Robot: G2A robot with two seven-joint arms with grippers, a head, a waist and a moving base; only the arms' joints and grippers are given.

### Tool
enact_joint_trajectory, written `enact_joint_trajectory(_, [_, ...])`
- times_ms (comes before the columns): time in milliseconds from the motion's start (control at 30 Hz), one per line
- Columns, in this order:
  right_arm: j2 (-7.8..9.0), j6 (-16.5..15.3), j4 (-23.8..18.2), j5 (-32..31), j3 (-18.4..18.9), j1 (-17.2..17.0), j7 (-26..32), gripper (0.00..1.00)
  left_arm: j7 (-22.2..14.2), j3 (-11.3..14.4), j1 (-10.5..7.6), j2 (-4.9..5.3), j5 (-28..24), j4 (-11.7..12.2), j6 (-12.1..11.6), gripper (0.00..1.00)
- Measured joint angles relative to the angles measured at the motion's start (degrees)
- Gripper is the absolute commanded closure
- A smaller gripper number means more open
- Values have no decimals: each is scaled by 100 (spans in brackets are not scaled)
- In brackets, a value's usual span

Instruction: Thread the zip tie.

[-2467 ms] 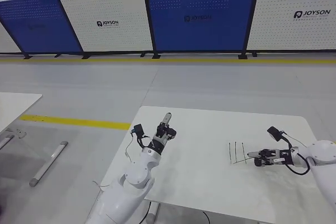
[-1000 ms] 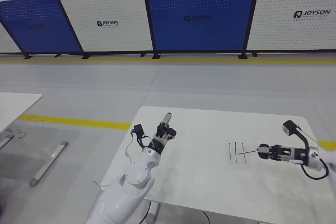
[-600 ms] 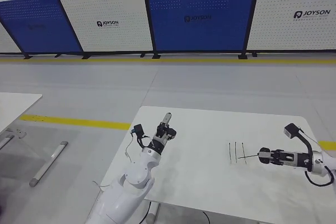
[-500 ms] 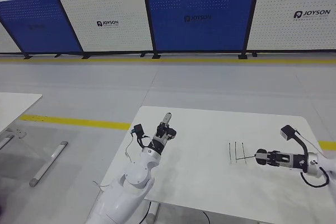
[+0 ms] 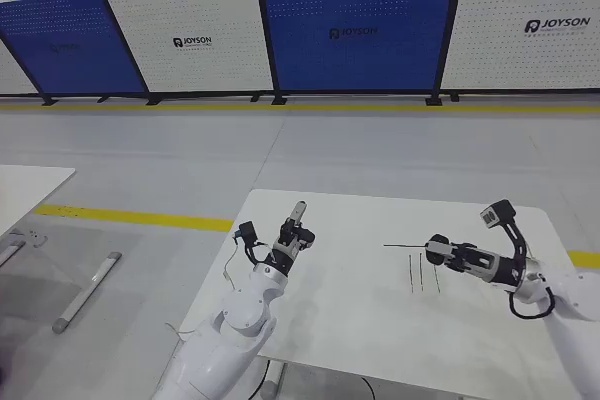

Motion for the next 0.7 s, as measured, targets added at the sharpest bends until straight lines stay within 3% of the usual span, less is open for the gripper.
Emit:
enact_joint_trajectory(267, [3,0,-3,7,13,-3,27,100,-28,-12,-7,0,20,-8,-28,0])
enact_joint_trajectory(400, [3,0,-3,7,12,-3,26,100,-452,40,-51,5,75,-131,12,0])
enact_joint_trajectory(600, [3,0,-3,7,12,-3,26,100,-1397,590,-102,34,1245,-299,322,0])
enact_joint_trajectory(700, [3,0,-3,7,12,-3,26,100,-1418,741,-181,24,1642,-200,510,0])
